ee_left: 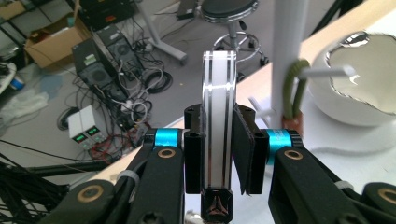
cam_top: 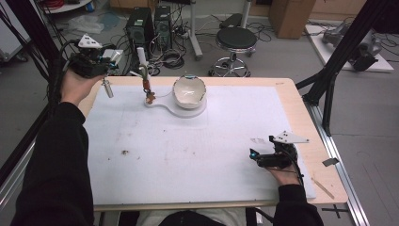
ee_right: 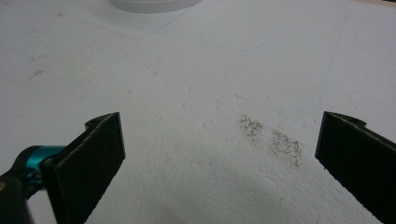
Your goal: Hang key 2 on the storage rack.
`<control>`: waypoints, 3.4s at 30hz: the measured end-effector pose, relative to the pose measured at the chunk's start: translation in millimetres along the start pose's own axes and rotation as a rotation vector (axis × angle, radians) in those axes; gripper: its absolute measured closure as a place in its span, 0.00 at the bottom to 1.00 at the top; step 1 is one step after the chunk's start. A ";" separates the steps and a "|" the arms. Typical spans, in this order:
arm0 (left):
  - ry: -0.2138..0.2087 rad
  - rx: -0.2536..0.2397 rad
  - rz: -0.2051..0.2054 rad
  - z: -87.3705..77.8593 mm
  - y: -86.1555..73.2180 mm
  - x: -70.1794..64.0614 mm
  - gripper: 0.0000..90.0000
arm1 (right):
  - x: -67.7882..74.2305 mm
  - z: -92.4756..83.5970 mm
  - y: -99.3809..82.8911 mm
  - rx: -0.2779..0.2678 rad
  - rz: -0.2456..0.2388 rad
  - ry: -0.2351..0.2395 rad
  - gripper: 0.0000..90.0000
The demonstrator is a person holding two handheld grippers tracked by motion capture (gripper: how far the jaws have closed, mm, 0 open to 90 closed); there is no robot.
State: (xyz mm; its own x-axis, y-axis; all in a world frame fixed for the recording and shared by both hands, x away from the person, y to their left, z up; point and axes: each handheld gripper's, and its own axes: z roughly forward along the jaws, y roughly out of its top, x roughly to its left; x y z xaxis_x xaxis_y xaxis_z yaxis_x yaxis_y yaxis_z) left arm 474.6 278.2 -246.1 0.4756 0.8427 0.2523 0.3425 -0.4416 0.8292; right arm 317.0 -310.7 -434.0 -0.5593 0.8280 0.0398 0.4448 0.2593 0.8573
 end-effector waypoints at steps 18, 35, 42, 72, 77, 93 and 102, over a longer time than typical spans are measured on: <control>0.048 0.030 -0.055 39.2 11.3 7.6 0.83 | -8.7 -6.1 -1.4 -0.060 0.069 0.026 0.00; 0.082 0.039 -0.116 66.1 9.6 1.3 0.83 | -7.2 -4.9 -1.0 -0.053 0.056 0.028 0.00; 0.078 0.019 -0.104 66.7 28.0 -5.6 0.83 | -7.0 -5.1 -0.9 -0.052 0.055 0.029 0.00; 0.073 -0.038 -0.307 75.1 40.3 -25.8 0.83 | -7.2 -6.0 -1.5 -0.044 0.053 0.030 0.00; 0.063 -0.056 -0.392 76.6 31.0 -24.3 0.83 | -6.9 -6.2 -1.7 -0.040 0.047 0.025 0.00; 0.051 -0.011 -0.439 69.0 23.0 -10.7 0.49 | -7.4 -6.2 -1.5 -0.038 0.042 0.017 0.00; 0.021 -0.011 -0.391 61.7 21.9 -8.6 0.31 | -7.0 -6.4 -1.3 -0.036 0.042 0.015 0.00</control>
State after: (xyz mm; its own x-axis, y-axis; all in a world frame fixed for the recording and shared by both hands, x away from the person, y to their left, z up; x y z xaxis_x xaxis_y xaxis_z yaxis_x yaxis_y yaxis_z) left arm 528.0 242.3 -260.9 0.2938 0.9530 -0.0737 0.4862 -0.0826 0.8699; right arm 315.9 -320.1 -432.1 -0.5512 0.8301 0.0840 0.4429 0.2058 0.8726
